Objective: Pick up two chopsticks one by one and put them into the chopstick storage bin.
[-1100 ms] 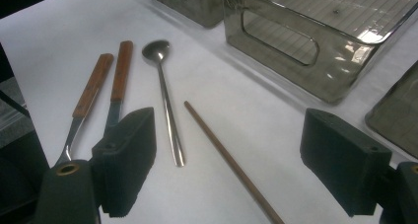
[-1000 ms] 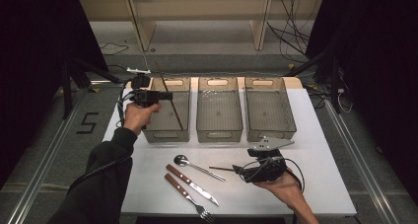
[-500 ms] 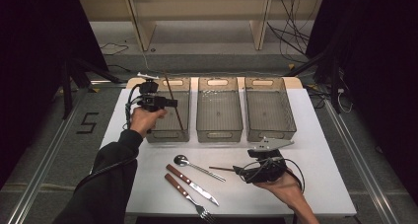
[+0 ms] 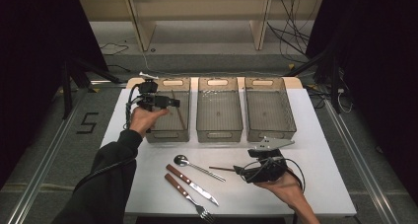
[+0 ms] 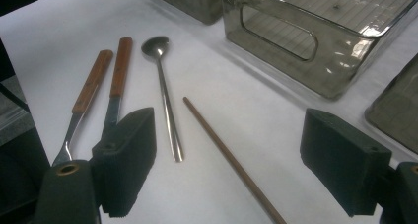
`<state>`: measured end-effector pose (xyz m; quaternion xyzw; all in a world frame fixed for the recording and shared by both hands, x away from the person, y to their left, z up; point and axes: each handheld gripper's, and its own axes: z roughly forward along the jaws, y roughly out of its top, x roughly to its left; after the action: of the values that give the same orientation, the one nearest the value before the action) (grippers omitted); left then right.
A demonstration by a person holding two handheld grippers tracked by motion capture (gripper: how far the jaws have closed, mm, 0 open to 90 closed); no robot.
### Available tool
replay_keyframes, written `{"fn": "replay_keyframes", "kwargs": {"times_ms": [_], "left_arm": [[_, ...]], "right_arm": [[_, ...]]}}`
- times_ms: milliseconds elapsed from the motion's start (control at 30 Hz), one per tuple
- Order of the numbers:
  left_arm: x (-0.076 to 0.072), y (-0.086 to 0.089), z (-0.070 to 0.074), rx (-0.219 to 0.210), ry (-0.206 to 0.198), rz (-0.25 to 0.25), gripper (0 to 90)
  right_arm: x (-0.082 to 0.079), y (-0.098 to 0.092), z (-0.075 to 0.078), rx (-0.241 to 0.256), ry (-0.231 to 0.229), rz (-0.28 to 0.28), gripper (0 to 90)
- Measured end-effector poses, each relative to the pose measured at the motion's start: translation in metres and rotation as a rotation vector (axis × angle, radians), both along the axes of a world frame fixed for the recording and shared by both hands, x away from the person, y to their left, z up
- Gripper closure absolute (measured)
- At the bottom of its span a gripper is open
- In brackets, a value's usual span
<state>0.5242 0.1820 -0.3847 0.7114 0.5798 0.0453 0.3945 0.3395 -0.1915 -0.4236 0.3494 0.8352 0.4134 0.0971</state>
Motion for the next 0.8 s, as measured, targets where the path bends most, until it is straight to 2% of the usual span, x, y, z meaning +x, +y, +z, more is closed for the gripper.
{"fn": "replay_keyframes", "kwargs": {"times_ms": [100, 167, 233, 267, 433, 633, 800], "left_arm": [[-0.003, 0.001, 0.004, -0.010, -0.015, -0.008, 20.3], [-0.015, 0.002, 0.012, -0.045, -0.063, -0.036, 18.9], [-0.019, 0.002, 0.014, -0.052, -0.079, -0.044, 18.2], [-0.029, 0.003, 0.019, -0.063, -0.114, -0.075, 17.8], [-0.060, 0.006, 0.028, -0.101, -0.196, -0.141, 17.0], [-0.098, 0.015, 0.025, -0.128, -0.272, -0.184, 16.8], [-0.122, 0.022, 0.012, -0.146, -0.304, -0.213, 16.8]], "right_arm": [[0.001, -0.002, 0.001, -0.001, 0.000, -0.005, 22.4], [0.001, -0.005, 0.003, -0.005, -0.005, -0.009, 22.4], [0.002, -0.008, 0.005, -0.013, -0.004, -0.011, 22.4], [0.003, -0.010, 0.006, -0.020, -0.003, -0.016, 22.4], [0.006, -0.019, 0.010, -0.042, 0.009, -0.013, 23.0], [0.013, -0.025, 0.011, -0.126, 0.063, 0.014, 23.8], [0.022, -0.026, 0.007, -0.247, 0.114, 0.036, 26.3]]}}
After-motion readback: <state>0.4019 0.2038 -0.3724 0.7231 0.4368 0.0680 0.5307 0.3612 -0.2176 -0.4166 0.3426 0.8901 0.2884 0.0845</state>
